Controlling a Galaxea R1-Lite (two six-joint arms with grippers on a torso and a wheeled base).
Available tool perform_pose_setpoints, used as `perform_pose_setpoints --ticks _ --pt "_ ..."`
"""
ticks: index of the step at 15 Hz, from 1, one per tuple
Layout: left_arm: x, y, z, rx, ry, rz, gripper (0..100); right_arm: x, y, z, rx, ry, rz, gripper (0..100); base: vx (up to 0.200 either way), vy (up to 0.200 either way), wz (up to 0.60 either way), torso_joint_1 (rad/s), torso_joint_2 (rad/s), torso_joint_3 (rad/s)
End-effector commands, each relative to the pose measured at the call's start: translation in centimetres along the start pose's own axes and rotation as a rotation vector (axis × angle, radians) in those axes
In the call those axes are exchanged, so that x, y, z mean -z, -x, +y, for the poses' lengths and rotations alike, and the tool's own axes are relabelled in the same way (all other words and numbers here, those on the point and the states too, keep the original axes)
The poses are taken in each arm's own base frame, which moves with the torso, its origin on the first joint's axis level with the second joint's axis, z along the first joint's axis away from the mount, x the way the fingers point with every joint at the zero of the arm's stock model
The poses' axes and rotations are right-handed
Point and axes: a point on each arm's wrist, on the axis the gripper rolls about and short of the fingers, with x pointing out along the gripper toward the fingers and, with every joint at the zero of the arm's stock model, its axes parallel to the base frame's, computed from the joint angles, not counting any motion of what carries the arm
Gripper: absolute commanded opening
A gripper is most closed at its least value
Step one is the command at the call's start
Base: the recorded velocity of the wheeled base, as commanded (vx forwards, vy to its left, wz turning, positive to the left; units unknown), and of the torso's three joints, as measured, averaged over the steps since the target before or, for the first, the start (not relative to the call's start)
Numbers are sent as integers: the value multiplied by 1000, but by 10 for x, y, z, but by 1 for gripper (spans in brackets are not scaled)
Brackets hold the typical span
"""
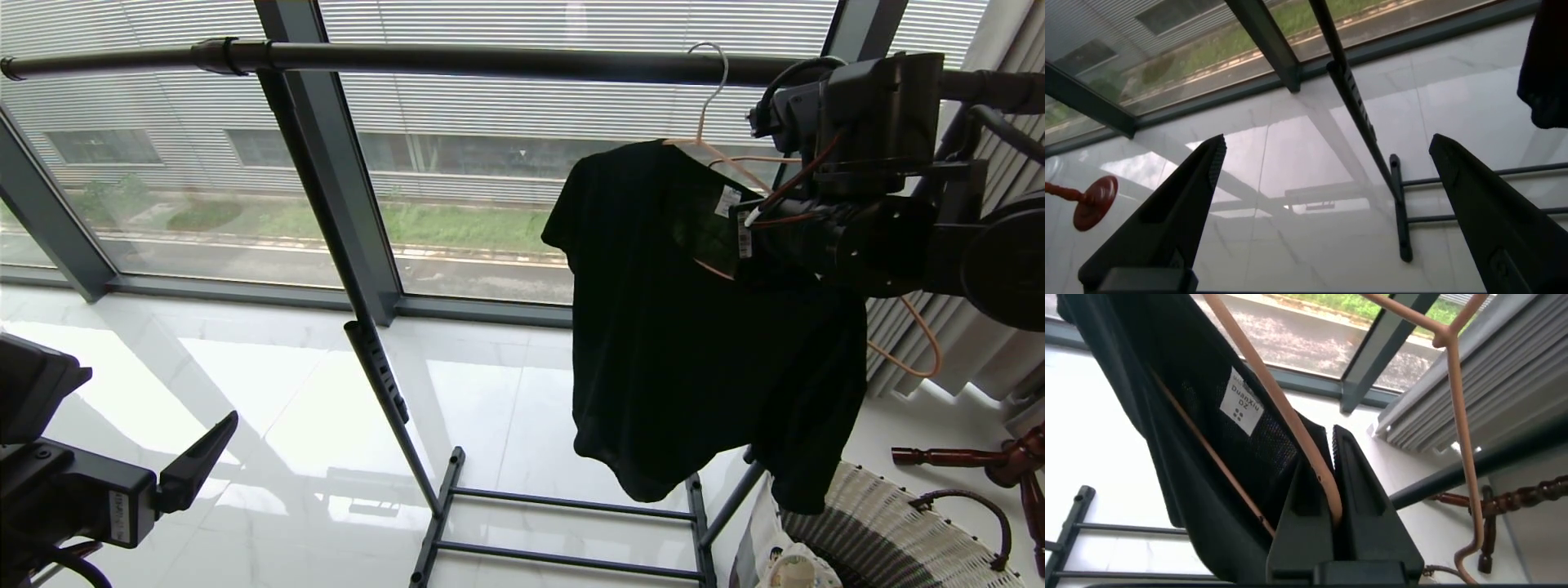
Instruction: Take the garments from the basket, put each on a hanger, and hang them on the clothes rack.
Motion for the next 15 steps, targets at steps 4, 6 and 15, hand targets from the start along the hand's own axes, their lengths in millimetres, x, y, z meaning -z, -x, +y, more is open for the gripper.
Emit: perform_pose_setpoints --ticks 4,6,15 --pt "0 0 0 -1 0 0 100 -16 27 -7 -39 -38 -53 100 0 0 0 0 0 0" --pt "2 0 -1 2 -2 5 100 -28 49 -21 -59 -64 -85 100 0 0 0 0 0 0" --pt "10 14 3 -31 19 -17 100 -17 149 -126 -45 -8 -25 100 0 0 0 0 0 0"
